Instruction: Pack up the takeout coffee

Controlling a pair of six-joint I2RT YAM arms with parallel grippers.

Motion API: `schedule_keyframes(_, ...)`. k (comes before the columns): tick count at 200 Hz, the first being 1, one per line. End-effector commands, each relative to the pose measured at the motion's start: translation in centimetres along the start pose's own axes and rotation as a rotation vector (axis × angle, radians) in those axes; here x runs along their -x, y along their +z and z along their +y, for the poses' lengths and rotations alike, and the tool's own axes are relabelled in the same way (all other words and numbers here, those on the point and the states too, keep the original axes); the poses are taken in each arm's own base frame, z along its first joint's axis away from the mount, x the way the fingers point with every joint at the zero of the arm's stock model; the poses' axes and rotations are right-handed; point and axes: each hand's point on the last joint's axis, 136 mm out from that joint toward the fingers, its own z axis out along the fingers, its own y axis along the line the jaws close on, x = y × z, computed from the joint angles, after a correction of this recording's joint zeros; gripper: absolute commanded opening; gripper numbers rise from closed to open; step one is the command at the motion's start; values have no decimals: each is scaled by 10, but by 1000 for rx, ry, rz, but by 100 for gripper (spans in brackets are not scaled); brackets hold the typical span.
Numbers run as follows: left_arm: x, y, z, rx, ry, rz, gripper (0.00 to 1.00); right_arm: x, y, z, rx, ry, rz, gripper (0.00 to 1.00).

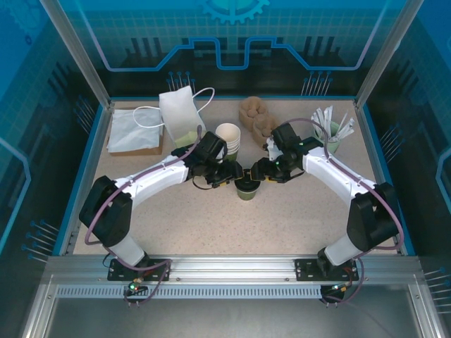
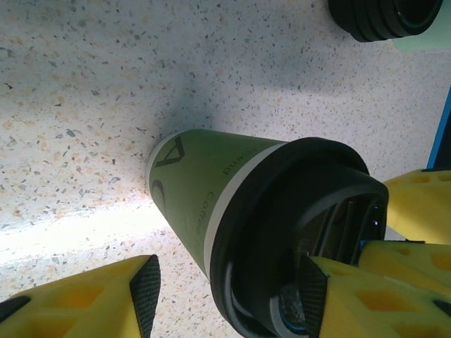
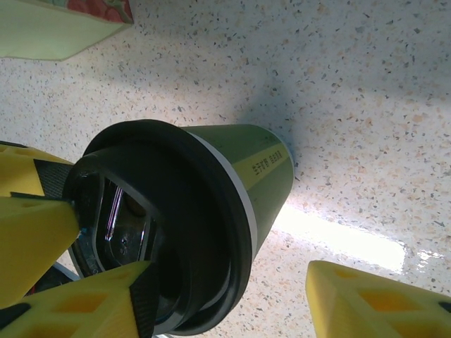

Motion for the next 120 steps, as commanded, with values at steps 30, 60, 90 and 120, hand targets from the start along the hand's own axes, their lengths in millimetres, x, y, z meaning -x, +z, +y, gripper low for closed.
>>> schedule_keyframes(30, -14, 14, 12, 61, 17, 50, 55, -10, 2, -7, -59, -5, 42, 54)
schedule_keyframes(60, -18, 16, 15, 81, 22, 59, 55, -14, 4, -13, -84, -6, 60, 49)
schedule_keyframes(90, -18, 15, 18, 95, 20, 54, 55, -21, 11, -24, -119, 4, 88, 42)
schedule_keyframes(120, -18, 14, 21, 111, 22, 51, 55, -27, 19, -31, -132, 10, 121, 37)
